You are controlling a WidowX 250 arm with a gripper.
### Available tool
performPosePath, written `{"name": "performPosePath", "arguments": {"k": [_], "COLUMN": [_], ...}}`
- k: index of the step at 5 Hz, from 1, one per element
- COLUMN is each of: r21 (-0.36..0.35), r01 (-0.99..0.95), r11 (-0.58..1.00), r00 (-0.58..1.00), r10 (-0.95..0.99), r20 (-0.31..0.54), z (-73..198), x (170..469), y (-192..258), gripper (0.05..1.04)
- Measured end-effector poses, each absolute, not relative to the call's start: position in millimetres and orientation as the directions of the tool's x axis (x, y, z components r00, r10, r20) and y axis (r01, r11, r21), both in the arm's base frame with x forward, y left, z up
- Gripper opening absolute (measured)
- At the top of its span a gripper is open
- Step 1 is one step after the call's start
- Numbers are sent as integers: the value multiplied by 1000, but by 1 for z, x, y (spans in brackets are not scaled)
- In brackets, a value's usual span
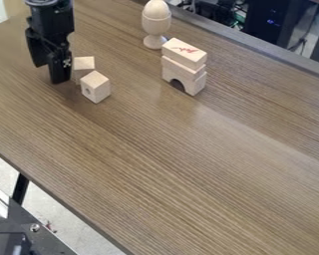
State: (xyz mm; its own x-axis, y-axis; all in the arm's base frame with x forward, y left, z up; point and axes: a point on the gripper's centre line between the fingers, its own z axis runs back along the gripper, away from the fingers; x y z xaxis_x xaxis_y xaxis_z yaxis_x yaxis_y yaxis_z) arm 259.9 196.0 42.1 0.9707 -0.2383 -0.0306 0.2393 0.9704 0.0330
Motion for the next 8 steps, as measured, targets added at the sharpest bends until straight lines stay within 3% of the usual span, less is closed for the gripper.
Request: {"name": "performPosePath", "arguments": {"k": [2, 4, 5, 6, 7, 8], "r21": [-9, -12, 2, 0, 20, 24], "r01": [334, 460, 471, 478, 471, 465], "r11": [943, 888, 882, 878, 882, 885], "r00": [941, 888, 882, 878, 880, 883], "r10": [-334, -460, -471, -478, -471, -466], "r20": [-50, 5, 15, 42, 56, 60], "z": [27, 27, 24, 25, 25, 25], "x": [260, 280, 282, 284, 287, 287], "y": [193, 172, 171, 170, 174, 175], "gripper": [998, 998, 952, 819, 622, 622]}}
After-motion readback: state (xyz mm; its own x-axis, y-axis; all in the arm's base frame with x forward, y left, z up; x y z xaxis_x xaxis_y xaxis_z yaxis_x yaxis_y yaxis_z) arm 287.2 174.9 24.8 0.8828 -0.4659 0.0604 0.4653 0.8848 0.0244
